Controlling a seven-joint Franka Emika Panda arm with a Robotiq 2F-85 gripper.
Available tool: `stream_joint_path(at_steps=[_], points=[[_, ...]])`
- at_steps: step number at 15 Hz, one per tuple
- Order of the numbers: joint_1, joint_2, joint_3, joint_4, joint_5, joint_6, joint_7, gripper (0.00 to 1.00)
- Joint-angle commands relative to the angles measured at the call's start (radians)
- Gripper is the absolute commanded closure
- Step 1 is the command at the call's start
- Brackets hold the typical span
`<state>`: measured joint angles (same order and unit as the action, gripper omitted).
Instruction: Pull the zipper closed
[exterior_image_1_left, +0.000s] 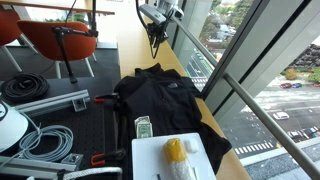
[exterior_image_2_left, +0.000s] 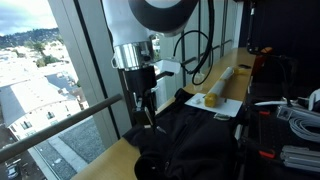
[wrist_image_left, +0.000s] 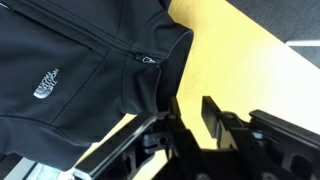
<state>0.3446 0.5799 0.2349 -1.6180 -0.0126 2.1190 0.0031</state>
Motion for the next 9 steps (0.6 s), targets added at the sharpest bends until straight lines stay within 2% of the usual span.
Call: stream_joint_path(at_steps=[1,6,9], points=[[-0.017,-0.061,-0.003,-0.073,0.004,0.014,-0.017,0.39],[-0.114,-0.244,-0.037,-0.357,0.003,0.131,-0.059,0.03],[-0.183,-0.351,-0.08,-0.523,-0.02,0.265,-0.094,0.0]])
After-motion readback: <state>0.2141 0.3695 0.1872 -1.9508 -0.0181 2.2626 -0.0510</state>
